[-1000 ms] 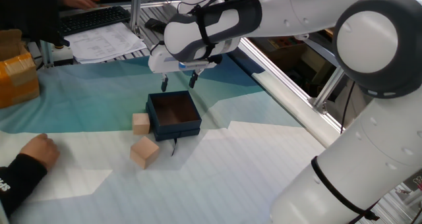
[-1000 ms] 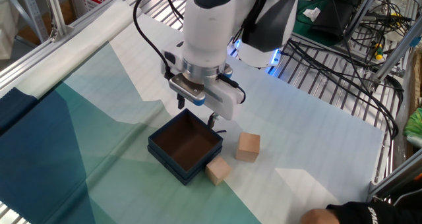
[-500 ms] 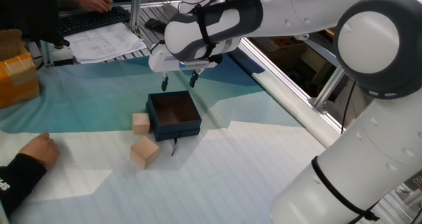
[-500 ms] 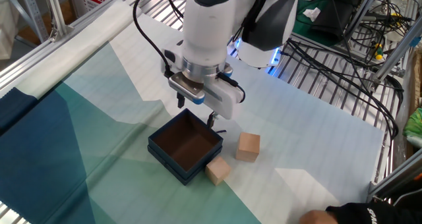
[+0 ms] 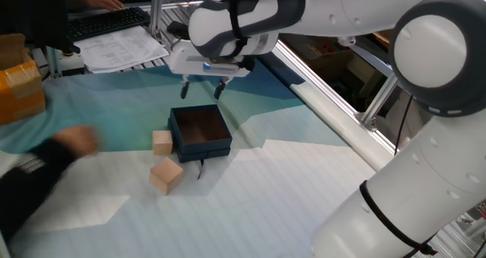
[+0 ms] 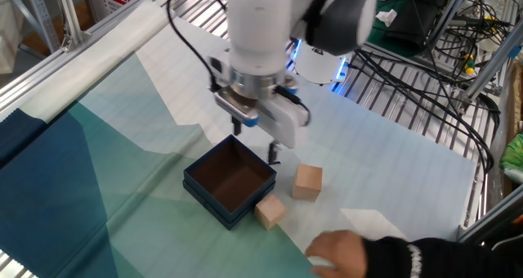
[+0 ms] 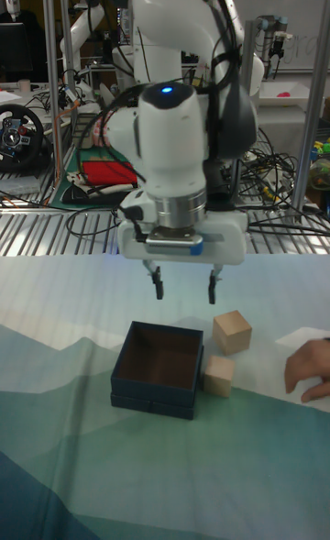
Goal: Take everything out of the gift box
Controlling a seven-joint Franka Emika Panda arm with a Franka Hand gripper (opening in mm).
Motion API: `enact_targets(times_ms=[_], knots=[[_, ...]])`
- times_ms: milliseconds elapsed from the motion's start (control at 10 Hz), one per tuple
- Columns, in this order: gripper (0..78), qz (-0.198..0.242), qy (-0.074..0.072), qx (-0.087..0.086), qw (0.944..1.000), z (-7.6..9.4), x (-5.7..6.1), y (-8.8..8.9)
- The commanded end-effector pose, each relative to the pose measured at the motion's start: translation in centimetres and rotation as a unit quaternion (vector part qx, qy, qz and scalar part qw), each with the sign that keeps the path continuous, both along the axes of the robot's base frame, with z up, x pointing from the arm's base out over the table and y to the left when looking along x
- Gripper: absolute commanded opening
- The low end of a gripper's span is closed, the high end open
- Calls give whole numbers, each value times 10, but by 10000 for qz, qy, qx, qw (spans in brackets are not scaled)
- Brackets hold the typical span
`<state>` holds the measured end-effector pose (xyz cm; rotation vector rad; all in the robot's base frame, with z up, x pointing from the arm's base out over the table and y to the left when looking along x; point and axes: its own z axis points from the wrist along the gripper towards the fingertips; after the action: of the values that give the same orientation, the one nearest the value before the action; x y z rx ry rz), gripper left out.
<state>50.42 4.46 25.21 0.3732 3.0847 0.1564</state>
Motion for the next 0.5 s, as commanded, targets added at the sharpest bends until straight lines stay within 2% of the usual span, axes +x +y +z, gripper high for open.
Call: enact_targets(times_ms=[100, 200, 300, 500], knots=[[774, -228, 123, -294, 9992, 24, 5, 30], [774, -29, 132, -296, 9995, 25, 7, 18], [774, 25, 132, -295, 9995, 26, 7, 14], [774, 226, 128, -385, 9989, 25, 8, -1]])
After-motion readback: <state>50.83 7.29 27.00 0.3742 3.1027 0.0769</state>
